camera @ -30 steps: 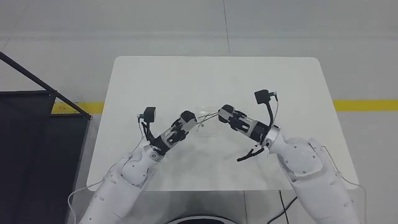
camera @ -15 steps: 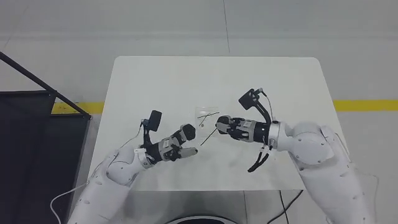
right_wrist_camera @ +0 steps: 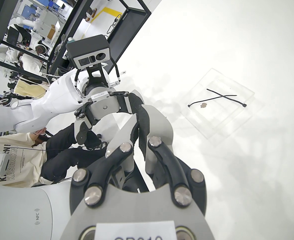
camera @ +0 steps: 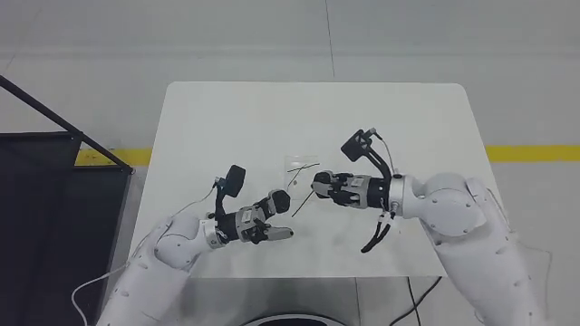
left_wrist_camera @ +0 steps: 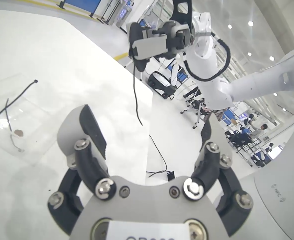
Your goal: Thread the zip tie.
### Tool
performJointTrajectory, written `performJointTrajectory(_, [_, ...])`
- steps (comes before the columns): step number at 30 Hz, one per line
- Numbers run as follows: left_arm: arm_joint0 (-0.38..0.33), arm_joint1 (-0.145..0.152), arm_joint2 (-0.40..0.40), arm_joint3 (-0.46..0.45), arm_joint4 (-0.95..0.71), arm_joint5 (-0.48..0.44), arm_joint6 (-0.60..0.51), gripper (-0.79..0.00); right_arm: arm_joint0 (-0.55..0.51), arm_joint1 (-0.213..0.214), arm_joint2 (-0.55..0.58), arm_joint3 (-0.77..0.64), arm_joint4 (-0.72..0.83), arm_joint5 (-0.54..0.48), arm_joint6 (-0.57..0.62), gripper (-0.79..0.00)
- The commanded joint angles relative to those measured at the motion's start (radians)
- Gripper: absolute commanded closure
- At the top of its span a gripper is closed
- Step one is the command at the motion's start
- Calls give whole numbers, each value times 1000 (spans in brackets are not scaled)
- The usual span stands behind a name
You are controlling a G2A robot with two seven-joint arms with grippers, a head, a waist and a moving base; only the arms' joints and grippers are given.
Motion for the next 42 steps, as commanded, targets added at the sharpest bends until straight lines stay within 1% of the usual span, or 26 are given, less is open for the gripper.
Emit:
performJointTrajectory(1, [1,0,1,-8,25,12,17,-785,-4,1,-5,-4,-12,-11,-1,0])
performJointTrajectory(3, [-1,-1,3,-12,59,23,40,-773,-3,2,-11,-9,-21,-15,0,0])
performJointTrajectory(4, [-2,-2,7,-12,71,27,53,-699,-1,2,-14,-13,-26,-18,2,0])
performJointTrajectory(6, [-8,-4,18,-11,91,25,71,-499,3,3,-19,-16,-27,-21,2,0])
performJointTrajectory(7, [-11,-5,22,-10,101,26,79,-419,5,3,-21,-16,-26,-22,2,0])
performJointTrajectory(8, [-14,-6,26,-10,112,29,88,-388,7,3,-24,-17,-26,-24,2,0])
performJointTrajectory(11, [-24,-9,39,-7,138,29,111,-329,14,3,-33,-17,-28,-29,3,0])
performJointTrajectory(16, [-32,-13,49,-6,185,37,172,-283,23,3,-49,-12,-36,-30,-1,0])
performJointTrajectory(21, [-39,-16,62,1,212,45,207,-283,28,5,-56,-8,-41,-32,0,0])
performJointTrajectory(27, [-49,-17,78,13,229,46,224,-259,31,7,-60,-7,-44,-30,2,0])
performJointTrajectory(28, [-50,-17,80,14,229,46,226,-231,31,8,-60,-7,-42,-29,0,0])
performJointTrajectory(31, [-53,-17,84,18,232,46,228,-197,31,9,-62,-9,-46,-26,-4,0])
performJointTrajectory(35, [-53,-15,84,25,231,46,237,-172,32,10,-64,-10,-50,-20,-6,0])
performJointTrajectory(37, [-53,-14,84,27,233,44,240,-148,32,11,-65,-11,-51,-19,-8,0])
performJointTrajectory(40, [-53,-14,85,31,232,45,246,-86,33,12,-67,-12,-54,-15,-7,0])
performJointTrajectory(42, [-54,-13,86,31,232,45,249,-15,34,12,-69,-11,-54,-13,-6,0])
